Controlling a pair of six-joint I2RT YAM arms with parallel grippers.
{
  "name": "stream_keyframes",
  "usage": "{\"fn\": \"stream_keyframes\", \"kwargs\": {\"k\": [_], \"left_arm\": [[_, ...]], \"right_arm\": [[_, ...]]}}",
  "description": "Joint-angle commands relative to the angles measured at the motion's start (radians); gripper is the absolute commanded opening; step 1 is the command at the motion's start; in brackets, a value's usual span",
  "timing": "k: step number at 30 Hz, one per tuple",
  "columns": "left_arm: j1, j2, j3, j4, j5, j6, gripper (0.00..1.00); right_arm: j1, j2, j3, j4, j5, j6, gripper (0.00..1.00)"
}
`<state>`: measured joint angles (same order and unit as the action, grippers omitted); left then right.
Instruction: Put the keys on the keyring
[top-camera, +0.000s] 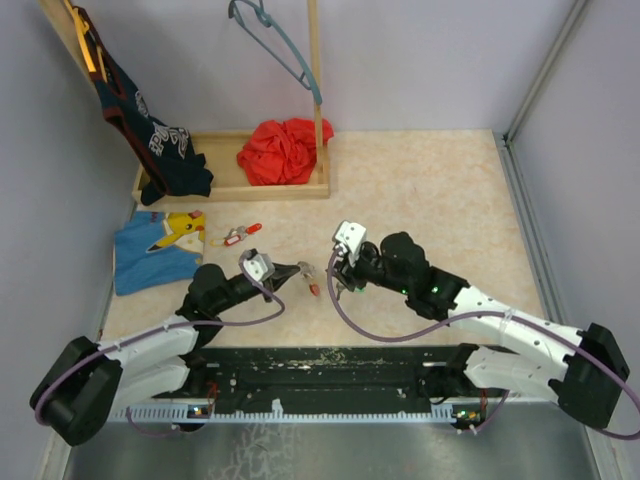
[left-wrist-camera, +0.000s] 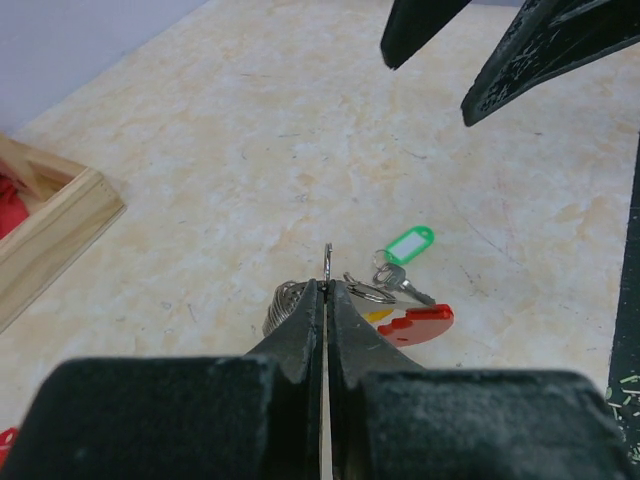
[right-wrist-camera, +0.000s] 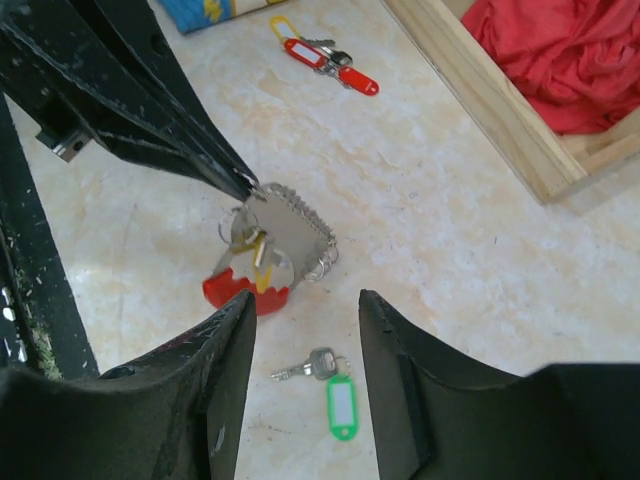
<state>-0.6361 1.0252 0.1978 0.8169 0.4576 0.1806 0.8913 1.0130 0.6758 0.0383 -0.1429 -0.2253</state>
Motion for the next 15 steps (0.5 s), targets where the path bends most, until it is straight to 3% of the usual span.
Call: {"fn": "stream_keyframes", "kwargs": {"k": [1, 8, 15], "left_arm": [[0.054, -0.030, -0.049, 0.147, 0.042, -0.065, 0.00], [0.081, -0.059, -0.091, 0.196, 0.038, -0.078, 0.00], [0.087, -0.069, -0.102, 0.193, 0.029, -0.065, 0.00]], "right_arm": [[-0.031, -0.013, 0.044, -0.050, 0.059, 0.119, 0.47], [-0.062, 0.123, 0.069, -0.145, 0.180, 0.268, 0.45], [-0.081, 0.287, 0.116, -0.195, 0.200, 0.358, 0.43]]}}
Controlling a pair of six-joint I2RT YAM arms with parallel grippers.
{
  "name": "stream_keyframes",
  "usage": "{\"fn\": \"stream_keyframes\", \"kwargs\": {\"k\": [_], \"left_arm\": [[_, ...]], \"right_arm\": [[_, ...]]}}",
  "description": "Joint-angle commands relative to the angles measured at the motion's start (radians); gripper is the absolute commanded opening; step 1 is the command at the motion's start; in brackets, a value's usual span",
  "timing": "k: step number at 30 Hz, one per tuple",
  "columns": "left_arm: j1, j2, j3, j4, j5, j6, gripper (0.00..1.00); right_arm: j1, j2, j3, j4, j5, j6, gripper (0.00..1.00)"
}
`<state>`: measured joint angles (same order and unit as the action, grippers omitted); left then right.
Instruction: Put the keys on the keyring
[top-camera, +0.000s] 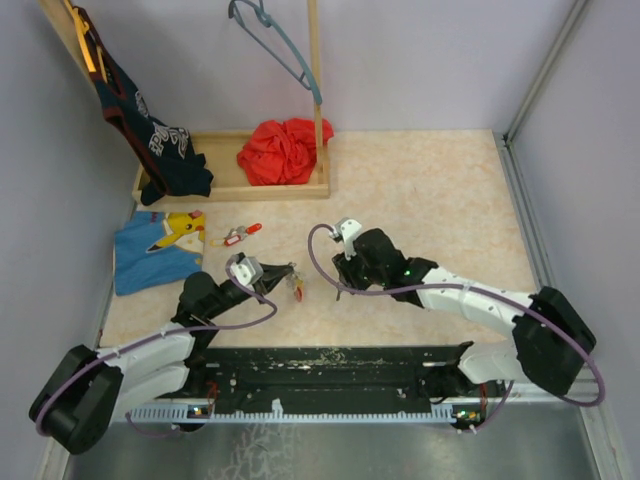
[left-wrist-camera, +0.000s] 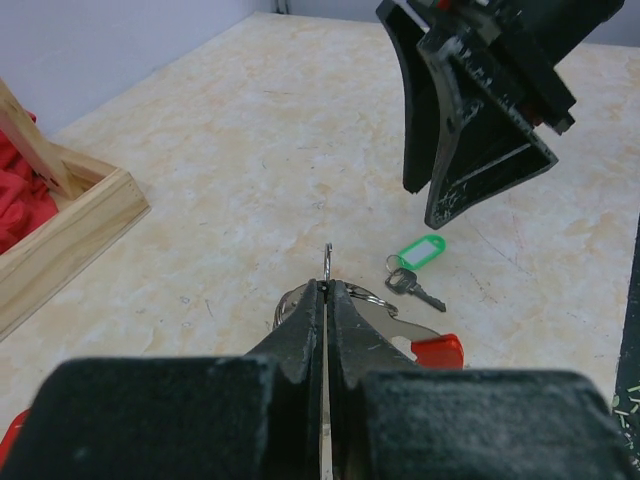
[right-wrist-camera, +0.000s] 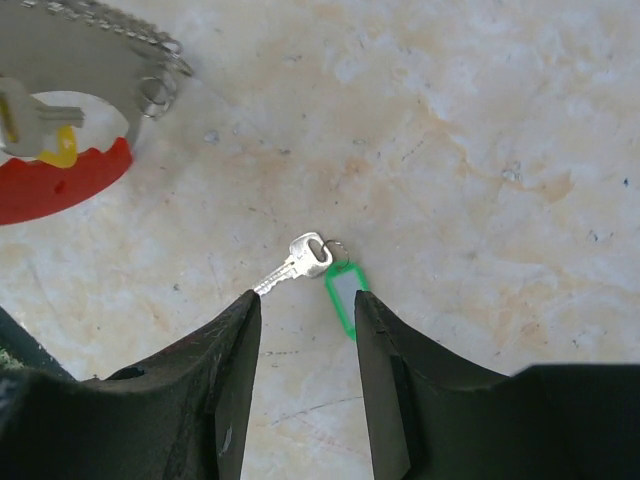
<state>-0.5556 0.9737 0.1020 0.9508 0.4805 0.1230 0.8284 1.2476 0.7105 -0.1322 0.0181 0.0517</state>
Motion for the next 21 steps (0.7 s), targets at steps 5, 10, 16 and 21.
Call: {"fn": "stream_keyframes", "kwargs": {"k": [5, 10, 16, 21], "left_arm": [[0.007, -0.018, -0.003, 0.051, 0.009, -0.004, 0.00], [0.006, -0.030, 0.007, 0.009, -0.005, 0.004, 0.00], [0.008, -0.033, 0.012, -0.001, -0.005, 0.002, 0.00], [0.008, -0.035, 0.014, -0.004, -0.008, 0.001, 0.00]], "right_arm": [[-0.028, 0.157, 0.130, -0.041, 0.025, 0.081, 0.42], [-0.032, 0.223, 0.174, -0.050, 0.051, 0.133, 0.39], [-0.031, 0.298, 0.199, -0.061, 0.048, 0.192, 0.36], [-0.023, 0.338, 0.212, -0.066, 0.044, 0.236, 0.32]]}}
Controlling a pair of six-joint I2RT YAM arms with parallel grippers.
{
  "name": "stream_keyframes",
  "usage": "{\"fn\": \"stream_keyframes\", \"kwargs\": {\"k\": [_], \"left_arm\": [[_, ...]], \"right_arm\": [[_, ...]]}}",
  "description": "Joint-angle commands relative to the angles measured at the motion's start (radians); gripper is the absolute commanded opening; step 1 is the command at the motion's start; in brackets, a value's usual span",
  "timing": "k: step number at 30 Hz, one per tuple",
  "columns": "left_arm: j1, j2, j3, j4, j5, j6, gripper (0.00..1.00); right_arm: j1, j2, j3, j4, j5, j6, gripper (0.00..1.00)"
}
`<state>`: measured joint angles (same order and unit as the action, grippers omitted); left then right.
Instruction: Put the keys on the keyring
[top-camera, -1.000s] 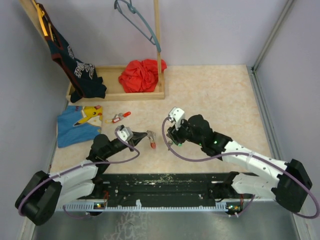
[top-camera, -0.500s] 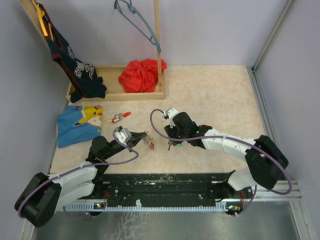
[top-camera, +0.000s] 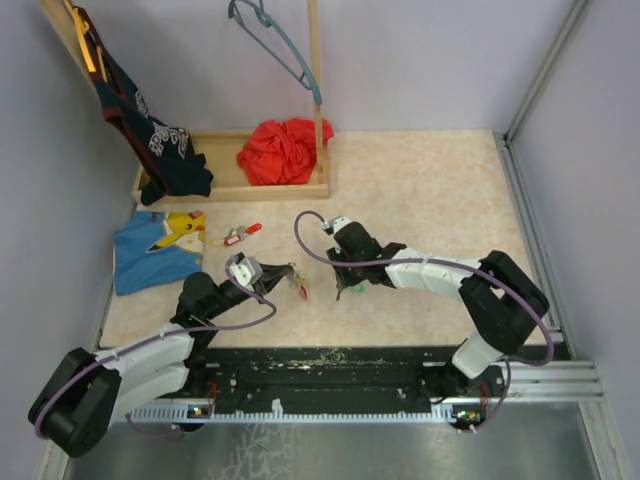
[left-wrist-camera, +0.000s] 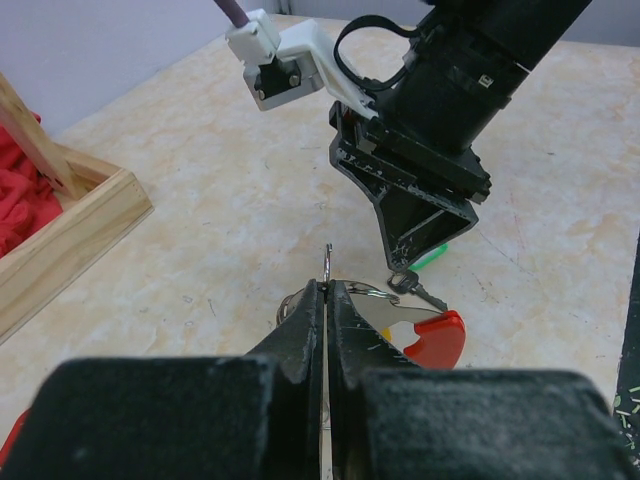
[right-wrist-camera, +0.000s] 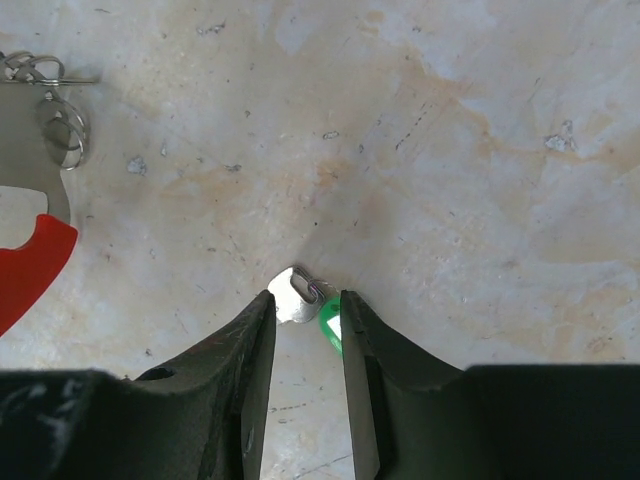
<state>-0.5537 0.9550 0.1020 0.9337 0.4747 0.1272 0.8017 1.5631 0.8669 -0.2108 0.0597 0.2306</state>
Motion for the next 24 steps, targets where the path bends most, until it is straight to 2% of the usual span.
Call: {"fn": "stream_keyframes", "kwargs": {"k": [1, 13, 24], "left_arm": [[0.006, -0.018, 0.014, 0.011, -0.002, -0.003, 0.00], [0.006, -0.011, 0.019, 0.006, 0.006, -0.008, 0.00], [0.006, -0.001, 0.025, 0.004, 0.014, -0.011, 0.00]], "right_arm": [[0.010, 0.030, 0.057, 0.010, 0.004, 0.065, 0.32], [0.023, 0.153, 0.088, 0.014, 0.088, 0.078, 0.30], [0.030, 0.157, 0.102, -0.023, 0.141, 0.041, 0.12]]}}
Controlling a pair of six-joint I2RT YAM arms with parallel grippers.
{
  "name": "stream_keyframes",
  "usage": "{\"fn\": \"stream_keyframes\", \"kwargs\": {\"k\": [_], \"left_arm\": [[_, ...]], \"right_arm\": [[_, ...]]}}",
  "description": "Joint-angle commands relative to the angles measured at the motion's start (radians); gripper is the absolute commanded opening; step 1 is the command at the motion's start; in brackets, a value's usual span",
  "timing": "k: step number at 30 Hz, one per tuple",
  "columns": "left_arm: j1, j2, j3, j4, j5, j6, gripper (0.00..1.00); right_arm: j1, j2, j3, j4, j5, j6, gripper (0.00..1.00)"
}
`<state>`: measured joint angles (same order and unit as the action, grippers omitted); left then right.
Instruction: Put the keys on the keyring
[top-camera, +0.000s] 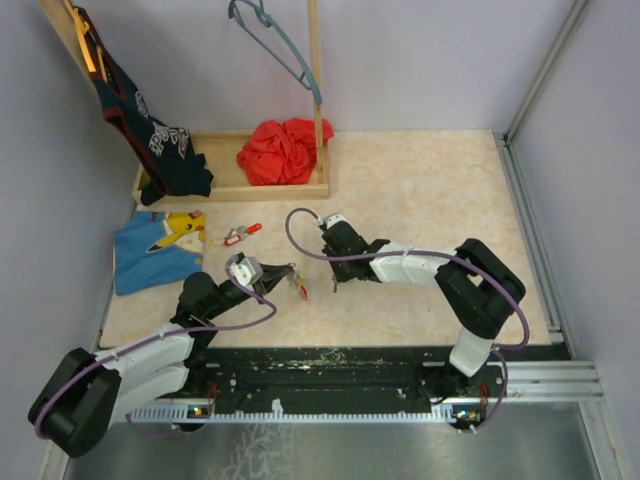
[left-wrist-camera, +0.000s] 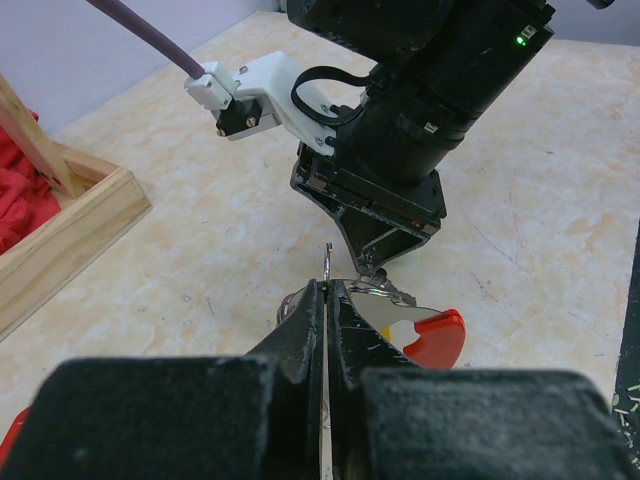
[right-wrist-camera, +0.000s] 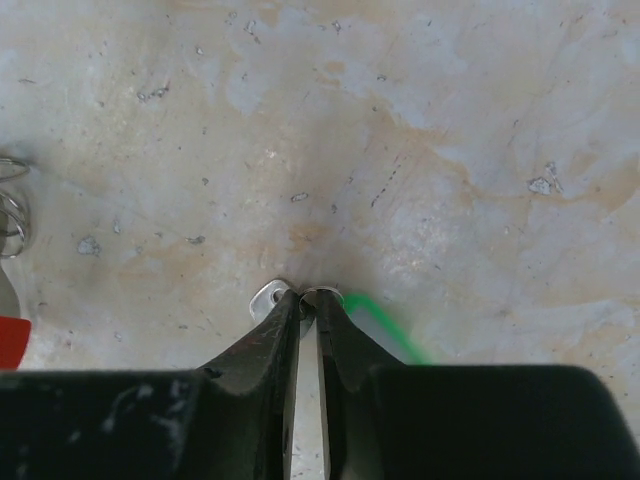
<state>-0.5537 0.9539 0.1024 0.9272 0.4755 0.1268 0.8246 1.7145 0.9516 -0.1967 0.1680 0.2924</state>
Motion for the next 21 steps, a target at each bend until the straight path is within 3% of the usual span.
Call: {"fn": "stream_keyframes", "kwargs": {"k": [1, 6, 13, 18, 21], "left_arm": [[0.006, -0.002, 0.024, 0.010, 0.014, -0.010, 0.00], [0.006, -0.007, 0.023, 0.010, 0.015, -0.011, 0.00], [0.006, -0.013, 0.021, 0.009, 0.017, -0.009, 0.00], [0.006, -0.013, 0.022, 0.006, 0.014, -0.007, 0.00], [0.006, -0.013, 0.021, 0.004, 0.007, -0.006, 0.00]], "right_arm": [[0.007, -0.009, 0.014, -0.036, 0.023, -0.029, 0.10], [0.007, -0.134, -0.037, -0.014, -0.052, -0.095, 0.00], [-0.014, -0.249, -0.133, 0.040, -0.164, -0.164, 0.00], [-0.018, -0.255, -0.138, 0.004, -0.109, -0.139, 0.00], [-0.001, -0.249, -0.116, 0.010, -0.072, -0.091, 0.11]]}}
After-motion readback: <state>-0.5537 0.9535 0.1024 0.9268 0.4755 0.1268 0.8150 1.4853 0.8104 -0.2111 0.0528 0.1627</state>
